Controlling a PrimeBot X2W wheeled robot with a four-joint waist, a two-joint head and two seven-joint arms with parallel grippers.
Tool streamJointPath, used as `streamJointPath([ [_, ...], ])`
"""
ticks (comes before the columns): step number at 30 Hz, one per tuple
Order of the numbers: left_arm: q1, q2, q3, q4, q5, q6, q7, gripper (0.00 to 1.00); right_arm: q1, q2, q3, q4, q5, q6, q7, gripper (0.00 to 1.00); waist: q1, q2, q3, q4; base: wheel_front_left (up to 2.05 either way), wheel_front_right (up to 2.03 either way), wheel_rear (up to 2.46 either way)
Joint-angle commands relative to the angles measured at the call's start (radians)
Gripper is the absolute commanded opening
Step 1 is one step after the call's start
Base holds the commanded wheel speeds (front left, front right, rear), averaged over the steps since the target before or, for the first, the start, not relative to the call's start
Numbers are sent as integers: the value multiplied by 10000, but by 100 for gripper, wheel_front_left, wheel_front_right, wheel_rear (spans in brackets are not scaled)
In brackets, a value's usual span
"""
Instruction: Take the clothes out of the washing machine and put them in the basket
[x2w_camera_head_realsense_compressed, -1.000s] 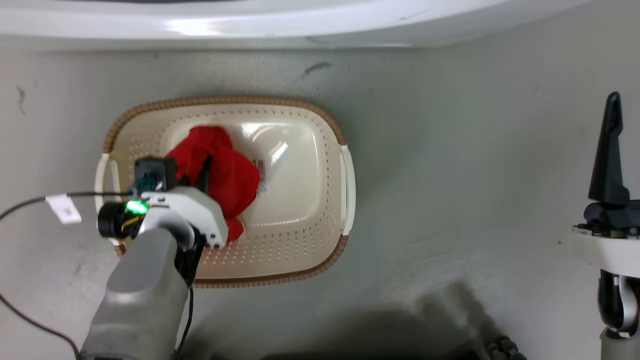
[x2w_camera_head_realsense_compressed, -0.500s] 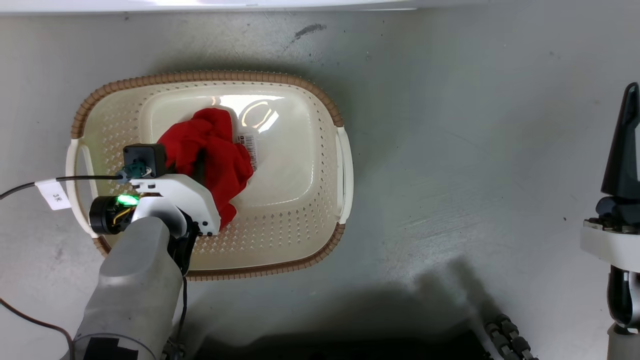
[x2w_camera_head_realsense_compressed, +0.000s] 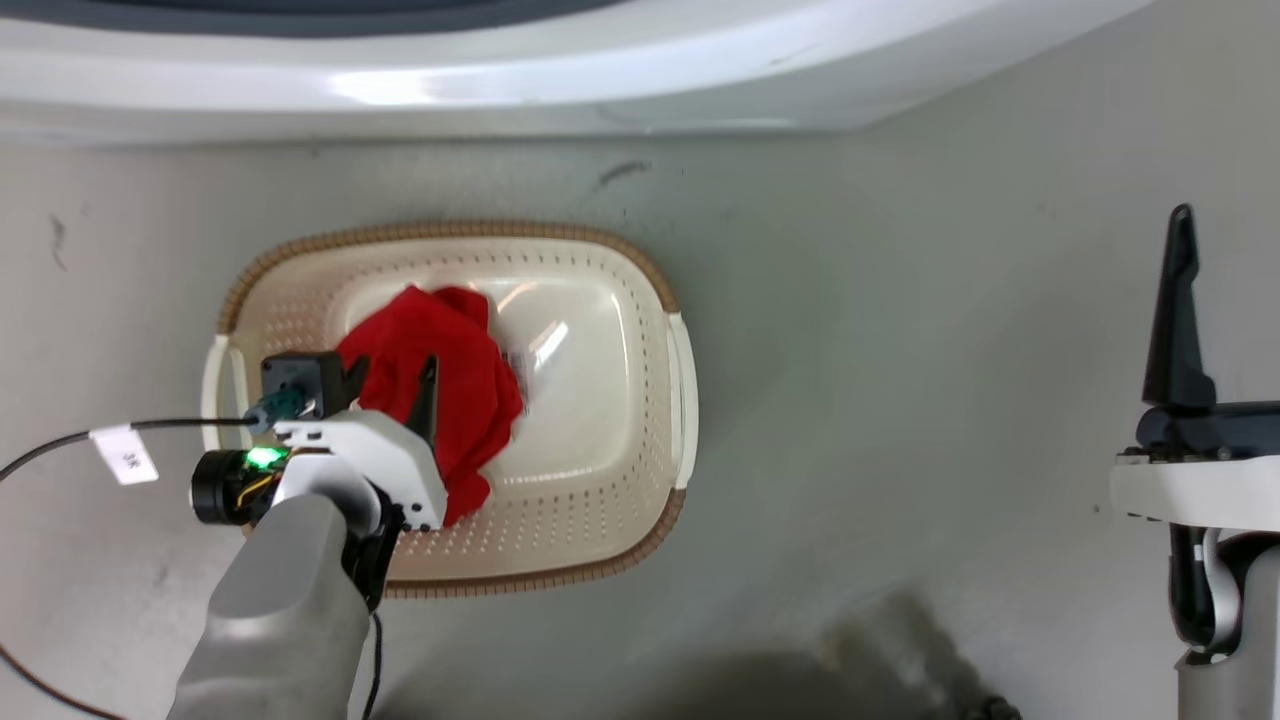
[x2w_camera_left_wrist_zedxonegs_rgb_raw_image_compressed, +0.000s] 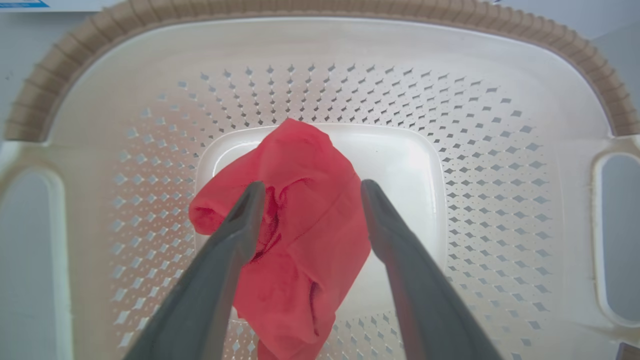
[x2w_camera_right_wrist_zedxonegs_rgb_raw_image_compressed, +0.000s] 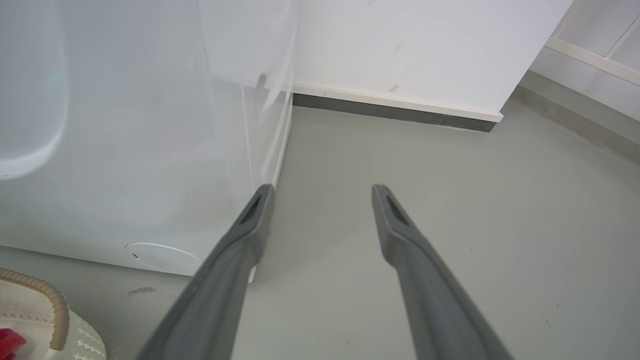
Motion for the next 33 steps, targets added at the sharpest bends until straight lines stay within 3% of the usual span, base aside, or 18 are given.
streamJointPath([
  [1,210,86,30,-158,-68,-3,-27,100,41,1,24,106,30,-10,-21,100,0,0,-660,-36,0,0,0],
  [12,2288,238,391,-1974,81,-5,-27,100,725,2,512,1105,481,-10,-21,100,0,0,-2922,-371,0,0,0],
  [21,2807,517,186,-4280,572,4,-27,100,1209,2,762,1275,610,-10,-21,100,0,0,-3687,-454,0,0,0],
  [27,2310,1113,-143,-5350,271,4,-27,100,1255,1,898,1350,814,-10,-21,100,0,0,-3700,-796,0,0,0],
  [33,742,2279,-993,-5656,-219,3,668,100,1097,1,1028,1301,1087,-10,-21,100,0,0,-3198,-1329,0,0,0],
])
